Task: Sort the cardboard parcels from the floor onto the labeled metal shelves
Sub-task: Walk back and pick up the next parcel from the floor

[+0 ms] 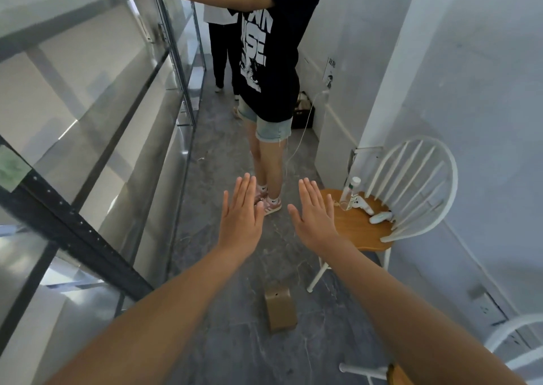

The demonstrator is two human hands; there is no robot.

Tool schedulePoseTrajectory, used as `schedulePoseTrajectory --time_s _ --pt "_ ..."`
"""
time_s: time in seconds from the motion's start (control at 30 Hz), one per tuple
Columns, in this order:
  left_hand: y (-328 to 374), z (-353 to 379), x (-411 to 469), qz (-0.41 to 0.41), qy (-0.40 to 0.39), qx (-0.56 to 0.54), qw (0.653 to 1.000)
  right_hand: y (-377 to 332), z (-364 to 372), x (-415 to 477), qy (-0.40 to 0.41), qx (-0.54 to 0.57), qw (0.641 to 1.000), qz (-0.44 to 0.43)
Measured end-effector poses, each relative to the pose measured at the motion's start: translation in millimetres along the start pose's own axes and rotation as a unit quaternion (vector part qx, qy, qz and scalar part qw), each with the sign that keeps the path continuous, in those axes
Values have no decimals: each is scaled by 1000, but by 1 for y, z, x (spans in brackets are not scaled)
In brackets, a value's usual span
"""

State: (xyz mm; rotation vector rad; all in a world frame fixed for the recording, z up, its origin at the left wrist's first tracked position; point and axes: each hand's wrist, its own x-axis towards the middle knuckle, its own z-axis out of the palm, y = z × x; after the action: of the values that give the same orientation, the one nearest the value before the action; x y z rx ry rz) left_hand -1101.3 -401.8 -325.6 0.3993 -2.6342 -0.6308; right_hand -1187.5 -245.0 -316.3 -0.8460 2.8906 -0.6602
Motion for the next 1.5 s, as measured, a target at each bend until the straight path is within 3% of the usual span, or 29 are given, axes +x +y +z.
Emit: schedulePoseTrajectory --time_s 0.33,0.87,1.17,1.5 --pt "-21 54 33 -22 -31 8 999 32 36 53 -62 2 998 4" --pt "-74 186 98 -180 -65 23 981 144 143 158 -197 31 980 13" --pt "-115 293 57 -274 -109 15 955 205 252 167 -291 28 956 30" --pt "-211 462 -41 -344 -216 -12 914 286 444 116 -337 17 935 107"
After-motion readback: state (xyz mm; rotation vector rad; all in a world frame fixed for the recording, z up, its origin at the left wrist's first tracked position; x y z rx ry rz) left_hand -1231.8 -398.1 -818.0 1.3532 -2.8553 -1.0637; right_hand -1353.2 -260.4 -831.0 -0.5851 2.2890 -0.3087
